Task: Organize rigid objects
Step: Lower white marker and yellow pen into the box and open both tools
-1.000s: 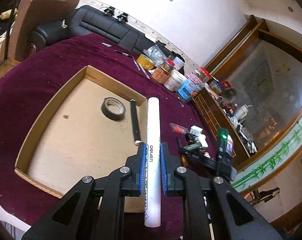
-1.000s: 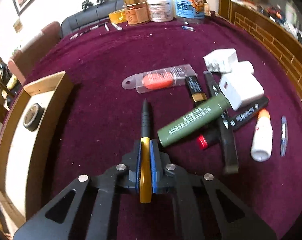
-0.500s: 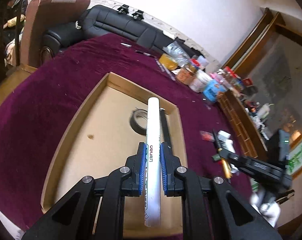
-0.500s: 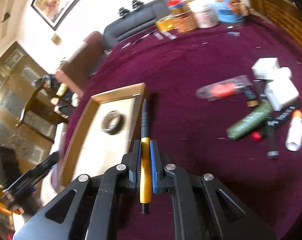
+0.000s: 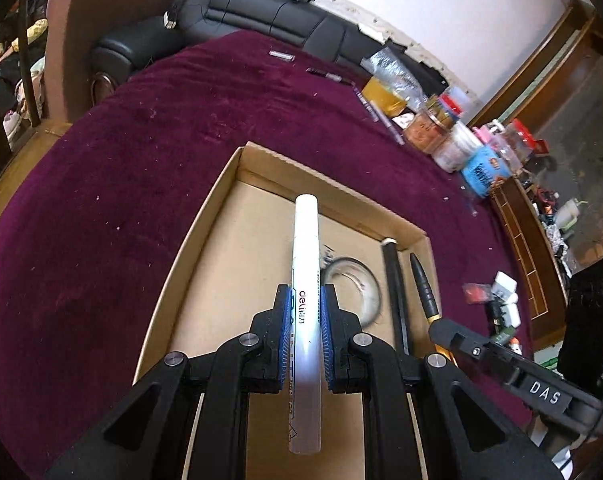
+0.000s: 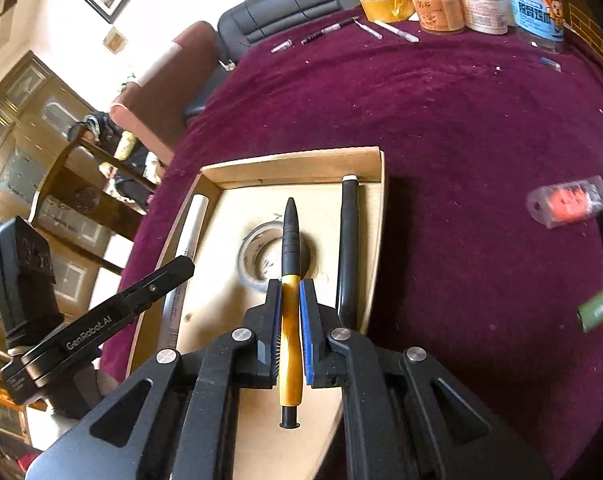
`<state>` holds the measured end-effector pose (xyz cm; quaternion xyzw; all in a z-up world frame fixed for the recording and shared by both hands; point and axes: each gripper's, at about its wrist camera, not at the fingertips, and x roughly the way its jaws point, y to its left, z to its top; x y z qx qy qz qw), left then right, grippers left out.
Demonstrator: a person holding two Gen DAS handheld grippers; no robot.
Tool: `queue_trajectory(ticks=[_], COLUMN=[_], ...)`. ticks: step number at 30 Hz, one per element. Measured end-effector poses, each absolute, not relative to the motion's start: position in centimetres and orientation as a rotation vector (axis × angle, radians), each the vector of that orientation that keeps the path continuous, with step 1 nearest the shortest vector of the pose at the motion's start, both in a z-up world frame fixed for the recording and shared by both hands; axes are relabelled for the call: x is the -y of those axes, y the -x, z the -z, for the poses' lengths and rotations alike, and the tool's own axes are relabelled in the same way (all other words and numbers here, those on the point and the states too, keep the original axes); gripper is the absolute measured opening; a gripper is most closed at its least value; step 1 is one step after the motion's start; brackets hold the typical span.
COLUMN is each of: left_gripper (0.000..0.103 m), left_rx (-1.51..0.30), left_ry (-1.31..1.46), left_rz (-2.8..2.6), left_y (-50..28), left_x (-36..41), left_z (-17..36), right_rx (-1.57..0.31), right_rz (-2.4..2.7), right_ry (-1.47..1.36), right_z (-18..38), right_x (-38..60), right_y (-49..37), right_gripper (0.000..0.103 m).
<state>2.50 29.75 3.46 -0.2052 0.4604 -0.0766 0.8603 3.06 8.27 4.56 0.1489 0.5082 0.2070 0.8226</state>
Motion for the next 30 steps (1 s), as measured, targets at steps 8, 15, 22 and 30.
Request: queue_trajectory(ticks=[8, 15, 22, 30], left_gripper=[0.011, 0.011, 0.035, 0.06], left_rx=[-1.025, -1.036, -1.002, -0.915], left_ry=[0.451, 0.486, 0.524, 0.488], left_rz=[0.163, 0.164, 0.179, 0.158], left_y=[-4.3, -4.6, -3.9, -0.8], left_x=[-29.9, -30.4, -31.0, -30.1], left_z=[-1.3, -0.7, -1.4, -5.1], right_rx=[-1.121, -1.129, -1.128, -1.045], right_rz=[-0.391, -0.371, -0.342, -0.348], right_ry=[-0.295, -0.284, -0.263, -0.242], right_z=[-2.9, -2.4, -2.6, -5.4], right_x=[-9.2, -10.1, -10.2, -9.4], right_y=[-4.9, -5.4, -5.3, -3.6], right_gripper=[0.007, 0.007, 0.007, 0.016])
